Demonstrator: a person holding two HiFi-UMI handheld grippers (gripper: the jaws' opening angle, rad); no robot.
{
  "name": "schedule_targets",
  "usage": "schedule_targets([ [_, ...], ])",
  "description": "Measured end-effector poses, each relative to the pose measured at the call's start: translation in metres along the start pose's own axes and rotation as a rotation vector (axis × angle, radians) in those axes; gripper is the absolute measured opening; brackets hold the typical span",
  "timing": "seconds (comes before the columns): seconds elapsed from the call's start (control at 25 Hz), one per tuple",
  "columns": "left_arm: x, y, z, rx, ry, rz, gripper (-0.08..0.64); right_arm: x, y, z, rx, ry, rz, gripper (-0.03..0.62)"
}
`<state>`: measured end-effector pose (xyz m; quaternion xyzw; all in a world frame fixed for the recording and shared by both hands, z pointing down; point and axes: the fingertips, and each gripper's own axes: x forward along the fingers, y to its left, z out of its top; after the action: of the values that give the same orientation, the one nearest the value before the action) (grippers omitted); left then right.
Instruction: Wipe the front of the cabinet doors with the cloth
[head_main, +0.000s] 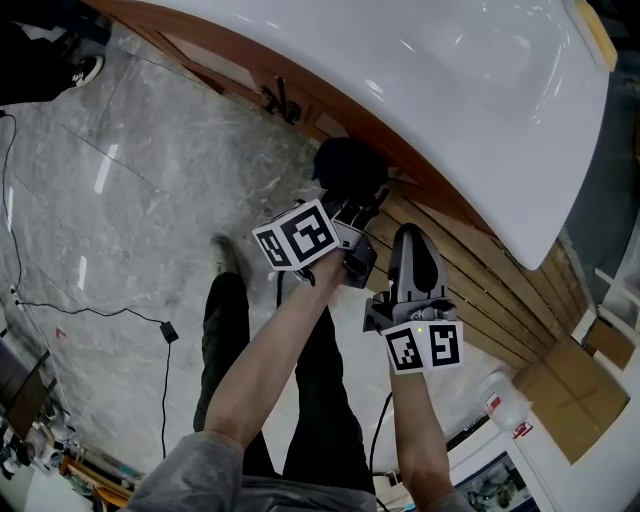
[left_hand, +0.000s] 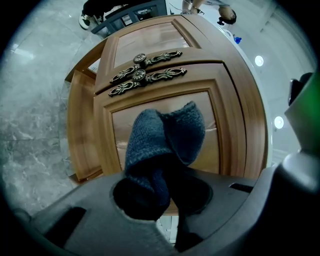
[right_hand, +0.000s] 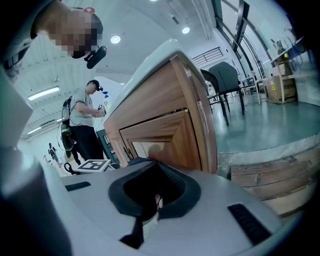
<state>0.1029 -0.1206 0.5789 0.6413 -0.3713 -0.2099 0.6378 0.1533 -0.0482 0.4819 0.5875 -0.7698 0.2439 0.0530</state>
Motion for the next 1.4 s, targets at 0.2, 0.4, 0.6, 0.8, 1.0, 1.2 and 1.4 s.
schedule_targets([
  [0.2,0.005,0.029,-0.006,-0.017,0.020,0.047,0.054,0.004,-0.003,-0.007,0.000,0.000,-0.003,0.009],
  [0.4,0.010,0.057,-0.011,-0.010,0.052,0.101,0.054,0.007,-0.005,-0.012,-0.003,0.001,-0.002,0.010],
  [0.6,0.015,0.078,-0.015,0.009,0.092,0.141,0.054,0.009,-0.010,-0.016,-0.001,0.004,-0.007,0.009],
  [0.8,0.016,0.088,-0.019,0.045,0.129,0.157,0.054,0.007,-0.009,-0.019,-0.015,0.008,-0.004,0.009],
  [1.0,0.017,0.094,-0.018,0.069,0.155,0.166,0.054,0.008,-0.008,-0.023,-0.018,0.009,-0.004,0.009],
  [1.2,0.014,0.097,-0.023,0.027,0.190,0.171,0.054,0.006,-0.005,-0.028,-0.033,0.019,-0.003,0.009],
  [1.4,0.003,0.077,-0.018,0.058,0.191,0.134,0.054,0.006,0.001,-0.025,-0.034,0.016,0.000,0.009],
])
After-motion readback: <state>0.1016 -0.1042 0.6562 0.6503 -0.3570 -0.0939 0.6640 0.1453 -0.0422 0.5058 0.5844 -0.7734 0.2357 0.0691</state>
